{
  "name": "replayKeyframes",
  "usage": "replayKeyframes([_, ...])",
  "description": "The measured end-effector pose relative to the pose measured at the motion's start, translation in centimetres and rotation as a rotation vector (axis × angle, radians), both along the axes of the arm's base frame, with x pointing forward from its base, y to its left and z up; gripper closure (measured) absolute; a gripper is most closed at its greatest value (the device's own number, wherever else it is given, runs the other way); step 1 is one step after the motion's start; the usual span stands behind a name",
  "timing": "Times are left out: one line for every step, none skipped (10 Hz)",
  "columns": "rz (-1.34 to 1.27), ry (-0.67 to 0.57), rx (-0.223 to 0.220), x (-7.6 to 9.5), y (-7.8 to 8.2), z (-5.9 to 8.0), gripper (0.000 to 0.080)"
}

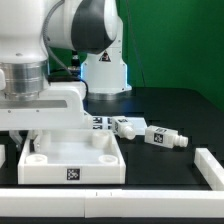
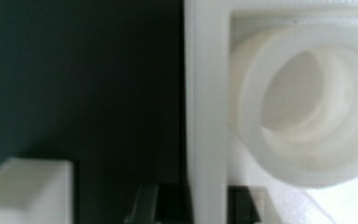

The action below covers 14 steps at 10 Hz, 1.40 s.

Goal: Assemble one leg

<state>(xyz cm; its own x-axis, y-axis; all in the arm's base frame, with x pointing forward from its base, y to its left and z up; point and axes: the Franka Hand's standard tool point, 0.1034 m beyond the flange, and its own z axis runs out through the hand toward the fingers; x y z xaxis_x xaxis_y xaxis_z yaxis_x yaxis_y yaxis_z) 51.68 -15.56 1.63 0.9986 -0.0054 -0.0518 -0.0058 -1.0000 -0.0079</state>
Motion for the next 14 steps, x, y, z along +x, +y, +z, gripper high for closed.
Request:
replayKeyframes([-0.044, -0.003, -0.001, 0.8, 1.5, -0.3, 0.0745])
replayKeyframes([-0.091, -0.005, -0.004, 1.7, 3.3, -0.7, 0.0745])
replayKeyframes([-0.099, -0.014, -0.008, 2.5, 4.3, -0.6, 0.0745])
replayKeyframes([-0.089, -0.027, -0.013, 2.7, 5.1, -0.7, 0.0745])
replayKeyframes([-0.085, -0.026, -0.012, 2.7, 5.1, -0.6, 0.0745])
replayKeyframes([-0.085, -0.027, -0.012, 2.7, 5.0, -0.6, 0.0745])
replayKeyframes([-0.085, -0.027, -0.012, 2.8, 5.0, -0.6, 0.0745])
replayKeyframes([-0.085, -0.027, -0.012, 2.8, 5.1, -0.6, 0.0745])
replayKeyframes([-0.083, -0.027, -0.012, 2.8, 5.2, -0.6, 0.0745])
replayKeyframes([-0.071, -0.030, -0.013, 3.3, 6.5, -0.5, 0.0745])
replayKeyframes([-0.035, -0.030, -0.008, 4.0, 8.6, -0.5, 0.0745])
replayKeyframes([-0.021, -0.005, 0.001, 4.0, 10.0, -0.8, 0.0745])
replayKeyframes([-0.017, 0.034, 0.010, 4.2, 11.3, -1.0, 0.0745])
replayKeyframes([-0.002, 0.065, 0.017, 4.2, 12.1, -1.0, 0.0744])
